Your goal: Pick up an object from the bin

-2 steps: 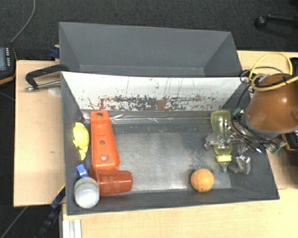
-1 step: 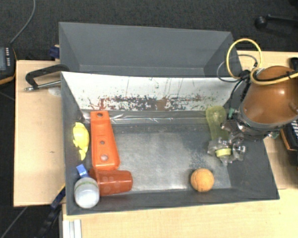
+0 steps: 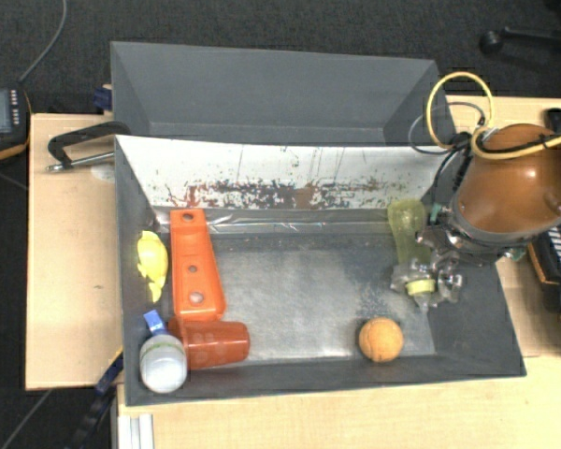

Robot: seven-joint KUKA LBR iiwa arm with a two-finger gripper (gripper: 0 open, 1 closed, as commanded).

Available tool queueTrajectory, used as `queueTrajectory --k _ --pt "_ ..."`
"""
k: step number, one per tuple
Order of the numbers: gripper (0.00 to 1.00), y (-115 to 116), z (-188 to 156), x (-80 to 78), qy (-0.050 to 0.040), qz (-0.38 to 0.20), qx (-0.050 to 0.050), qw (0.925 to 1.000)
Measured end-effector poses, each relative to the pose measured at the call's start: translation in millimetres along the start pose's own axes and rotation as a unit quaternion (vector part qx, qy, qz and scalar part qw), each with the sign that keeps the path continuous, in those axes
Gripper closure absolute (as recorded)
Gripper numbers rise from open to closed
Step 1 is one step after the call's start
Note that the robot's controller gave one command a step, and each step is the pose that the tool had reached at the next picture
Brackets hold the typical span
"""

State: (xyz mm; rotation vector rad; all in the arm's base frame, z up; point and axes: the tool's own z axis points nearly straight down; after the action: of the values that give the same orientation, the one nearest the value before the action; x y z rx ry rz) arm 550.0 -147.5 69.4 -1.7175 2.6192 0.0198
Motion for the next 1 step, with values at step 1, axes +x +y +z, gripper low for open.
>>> queueTrajectory --k 1 --pt "1.00 0.1 -3.3 0.0 -0.0001 0.000 0.001 1.0000"
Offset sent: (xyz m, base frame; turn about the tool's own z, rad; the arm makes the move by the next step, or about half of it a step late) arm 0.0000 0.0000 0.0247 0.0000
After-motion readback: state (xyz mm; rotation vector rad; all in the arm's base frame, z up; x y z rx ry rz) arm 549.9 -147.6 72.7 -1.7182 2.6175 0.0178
